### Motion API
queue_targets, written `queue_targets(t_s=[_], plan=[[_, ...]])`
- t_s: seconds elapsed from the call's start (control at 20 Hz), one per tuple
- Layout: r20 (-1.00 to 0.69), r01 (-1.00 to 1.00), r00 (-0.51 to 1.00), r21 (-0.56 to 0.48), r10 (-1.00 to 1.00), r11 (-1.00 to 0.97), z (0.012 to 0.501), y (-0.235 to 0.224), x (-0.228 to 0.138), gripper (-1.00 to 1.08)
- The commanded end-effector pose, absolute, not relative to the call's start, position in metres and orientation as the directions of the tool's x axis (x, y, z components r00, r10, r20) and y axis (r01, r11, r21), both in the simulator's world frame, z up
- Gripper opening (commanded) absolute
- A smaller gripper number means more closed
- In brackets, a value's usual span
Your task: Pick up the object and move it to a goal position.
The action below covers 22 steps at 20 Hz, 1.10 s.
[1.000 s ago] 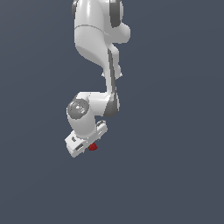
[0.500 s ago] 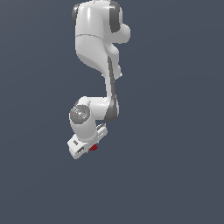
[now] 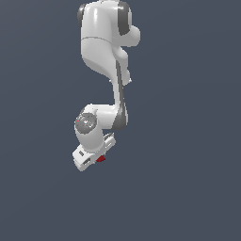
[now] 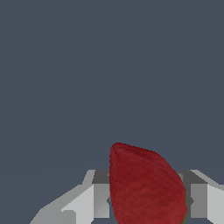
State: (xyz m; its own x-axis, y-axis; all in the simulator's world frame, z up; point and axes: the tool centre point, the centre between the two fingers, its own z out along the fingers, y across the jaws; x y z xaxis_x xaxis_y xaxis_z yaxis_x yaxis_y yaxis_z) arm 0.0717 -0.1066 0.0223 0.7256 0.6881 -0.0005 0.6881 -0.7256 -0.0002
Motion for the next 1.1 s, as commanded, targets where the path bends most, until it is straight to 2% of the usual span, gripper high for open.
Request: queue_targets(t_s=[0.0,0.55,1.05], plan=[[0.0,0.688,0.726,0.0,0.688,-0.726,0.023,-0.107,0.072,-1.0],[0.0,0.688,0.726,0.0,0.688,-0.726,0.052,-0.117,0.057,-1.0],[-0.001,0.688,0.725,0.001,0.688,-0.725,0.126,-0.142,0.022,-1.0]])
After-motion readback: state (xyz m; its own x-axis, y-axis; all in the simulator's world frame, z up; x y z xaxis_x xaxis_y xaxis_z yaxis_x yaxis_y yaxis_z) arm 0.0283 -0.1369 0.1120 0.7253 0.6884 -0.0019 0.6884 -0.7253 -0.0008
